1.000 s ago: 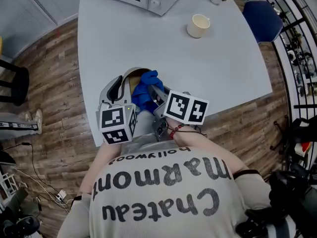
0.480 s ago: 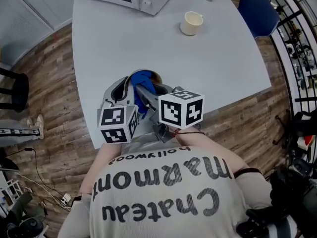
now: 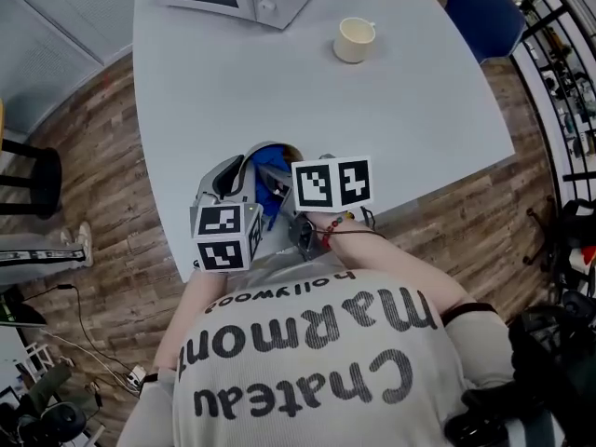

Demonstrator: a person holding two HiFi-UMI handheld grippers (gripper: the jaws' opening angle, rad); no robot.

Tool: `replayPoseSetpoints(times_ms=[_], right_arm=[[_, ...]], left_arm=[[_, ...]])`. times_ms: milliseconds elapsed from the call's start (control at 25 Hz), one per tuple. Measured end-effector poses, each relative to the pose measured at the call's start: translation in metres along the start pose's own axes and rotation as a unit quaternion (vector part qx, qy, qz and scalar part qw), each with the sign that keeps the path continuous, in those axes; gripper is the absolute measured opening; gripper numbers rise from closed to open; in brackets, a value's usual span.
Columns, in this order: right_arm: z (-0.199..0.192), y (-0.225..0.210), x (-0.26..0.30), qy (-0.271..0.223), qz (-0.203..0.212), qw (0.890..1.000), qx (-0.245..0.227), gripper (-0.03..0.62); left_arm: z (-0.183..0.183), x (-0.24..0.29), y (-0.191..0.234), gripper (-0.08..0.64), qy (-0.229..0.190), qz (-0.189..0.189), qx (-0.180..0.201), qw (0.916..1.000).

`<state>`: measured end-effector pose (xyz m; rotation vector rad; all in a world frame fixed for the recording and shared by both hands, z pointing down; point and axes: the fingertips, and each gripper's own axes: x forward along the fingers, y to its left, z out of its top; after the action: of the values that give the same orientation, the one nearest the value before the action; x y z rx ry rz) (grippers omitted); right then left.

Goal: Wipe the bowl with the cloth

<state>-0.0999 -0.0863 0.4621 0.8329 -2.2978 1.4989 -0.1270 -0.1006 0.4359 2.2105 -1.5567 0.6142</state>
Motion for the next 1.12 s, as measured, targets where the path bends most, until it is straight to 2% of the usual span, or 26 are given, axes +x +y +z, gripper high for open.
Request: replayPoseSetpoints(times_ms=[120,600,960,1120], right_arm=[[-0.004,-0.008,0.007,0.009,-0.018,1.0,0.007,0.065],[-0.004,-0.025,0.025,-0.016,-0.066,0.997,0.037,0.066],[-0.002,-0.03,0.028,-0.025,-0.085,0.994,0.059,0.064],[0.001,-0.032,0.025,-0.032,-0.09,0.994,0.061,0.064]], left_arm=[[-0.005,0.0,0.0,0.054,0.006,0.009,0.004,0.9999],[-0.015,0.001,0.013,0.075,0.022,0.032,0.004,0.9992],[-0.011,-0.003,0.019,0.083,0.007,0.052,0.032,0.9981],[-0.01,-0.005,0.034,0.086,0.007,0.066,0.012,0.9978]])
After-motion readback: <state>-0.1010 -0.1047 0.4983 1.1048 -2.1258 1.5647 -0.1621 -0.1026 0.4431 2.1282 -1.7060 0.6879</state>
